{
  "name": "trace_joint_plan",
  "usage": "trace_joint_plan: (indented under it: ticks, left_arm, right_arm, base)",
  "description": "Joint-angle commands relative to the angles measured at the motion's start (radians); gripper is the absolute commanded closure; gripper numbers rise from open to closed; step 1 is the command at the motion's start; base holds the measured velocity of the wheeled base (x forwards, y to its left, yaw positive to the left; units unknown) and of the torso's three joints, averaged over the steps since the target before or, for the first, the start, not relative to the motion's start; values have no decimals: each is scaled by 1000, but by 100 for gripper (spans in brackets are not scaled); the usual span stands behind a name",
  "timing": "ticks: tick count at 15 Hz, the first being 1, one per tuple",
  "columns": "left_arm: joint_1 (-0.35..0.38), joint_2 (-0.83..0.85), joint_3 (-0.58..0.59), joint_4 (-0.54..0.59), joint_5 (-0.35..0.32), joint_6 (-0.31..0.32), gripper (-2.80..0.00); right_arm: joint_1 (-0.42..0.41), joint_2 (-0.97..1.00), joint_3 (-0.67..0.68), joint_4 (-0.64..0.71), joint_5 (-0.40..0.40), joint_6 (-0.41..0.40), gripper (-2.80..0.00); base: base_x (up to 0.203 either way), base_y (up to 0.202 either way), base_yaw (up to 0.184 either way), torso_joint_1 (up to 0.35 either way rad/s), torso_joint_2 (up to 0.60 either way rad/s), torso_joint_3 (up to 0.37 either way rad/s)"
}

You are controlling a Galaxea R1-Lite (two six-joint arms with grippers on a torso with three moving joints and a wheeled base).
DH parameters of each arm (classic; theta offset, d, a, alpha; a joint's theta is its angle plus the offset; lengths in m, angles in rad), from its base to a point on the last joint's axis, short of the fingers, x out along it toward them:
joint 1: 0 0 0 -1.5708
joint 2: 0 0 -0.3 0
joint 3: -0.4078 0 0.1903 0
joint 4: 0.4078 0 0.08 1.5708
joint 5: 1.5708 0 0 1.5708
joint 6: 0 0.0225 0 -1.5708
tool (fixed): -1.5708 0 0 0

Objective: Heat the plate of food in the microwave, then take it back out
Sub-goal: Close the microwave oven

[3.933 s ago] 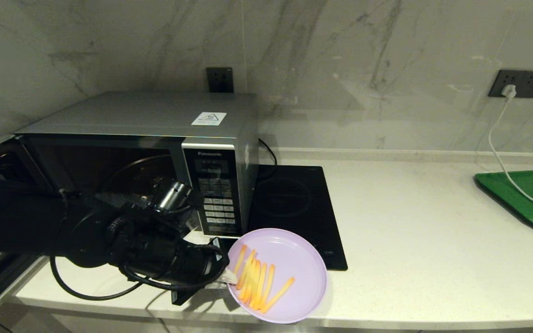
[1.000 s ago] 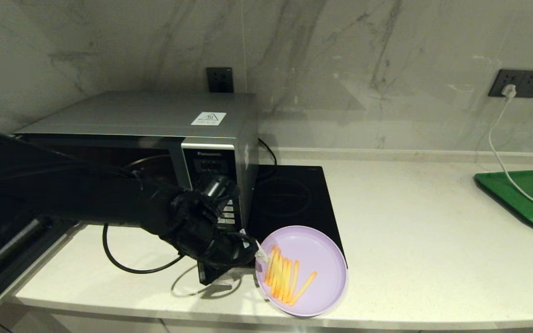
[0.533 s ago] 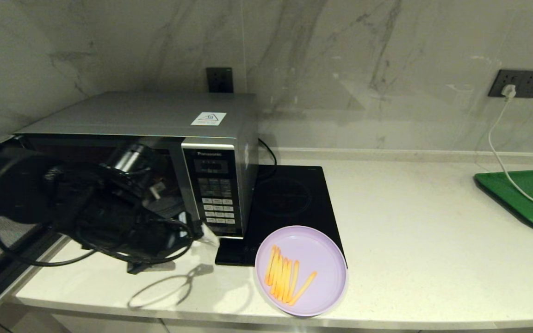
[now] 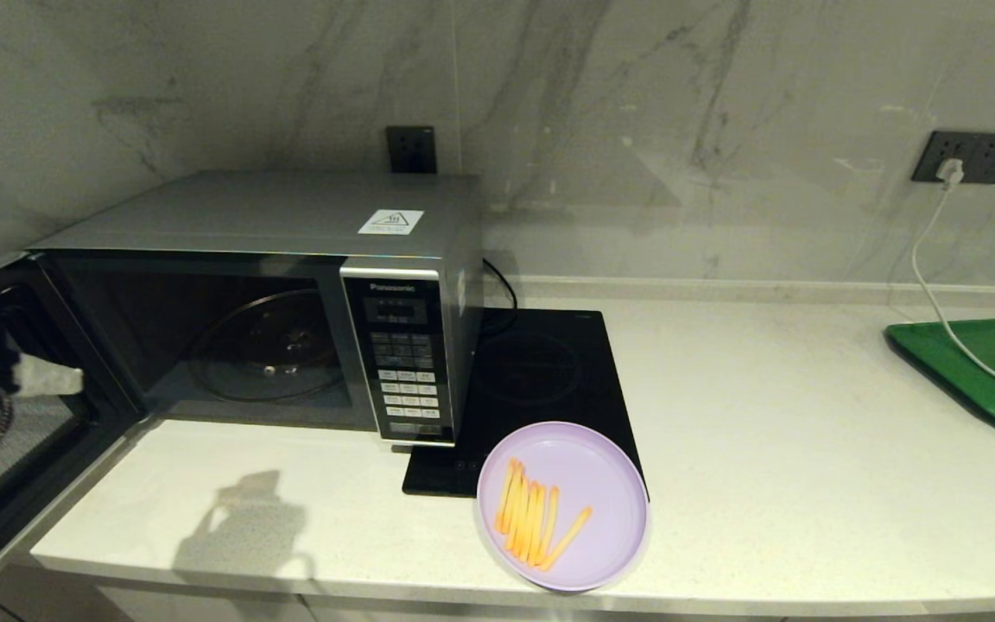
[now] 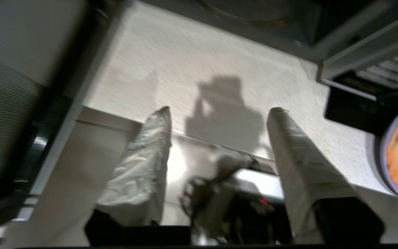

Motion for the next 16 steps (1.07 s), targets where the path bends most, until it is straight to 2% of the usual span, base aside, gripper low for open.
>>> trace_joint_plan:
  ticks: [1, 4, 6, 8, 9, 12, 16]
  left_arm:
    - [108, -56, -148, 55, 0, 50, 0]
    - [243, 36, -400, 177, -14, 59, 0]
    - [397, 150, -553, 257, -53, 61, 0]
    - [519, 272, -649, 287, -74, 72, 0]
    - [585, 331, -674, 284, -79, 87, 0]
    - [717, 475, -695, 217, -84, 126, 0]
    - [778, 554, -698, 177, -87, 148, 0]
  right_arm:
    - [1, 1, -1, 1, 0, 1, 0]
    - [0, 0, -1, 1, -1, 1, 0]
    - [0, 0, -1, 1, -1, 1, 0]
    - [0, 0, -1, 1, 0, 1, 0]
    - [1, 0, -1, 1, -1, 1, 0]
    - [0, 0, 0, 1, 0, 1, 0]
    - [1, 0, -1, 1, 0, 1, 0]
  base:
    - [0, 0, 0, 0, 0, 0]
    - [0, 0, 0, 0, 0, 0]
    - [0, 0, 0, 0, 0, 0]
    - [0, 0, 0, 0, 0, 0]
    - [0, 0, 0, 0, 0, 0]
    - [0, 0, 0, 0, 0, 0]
    - [0, 0, 0, 0, 0, 0]
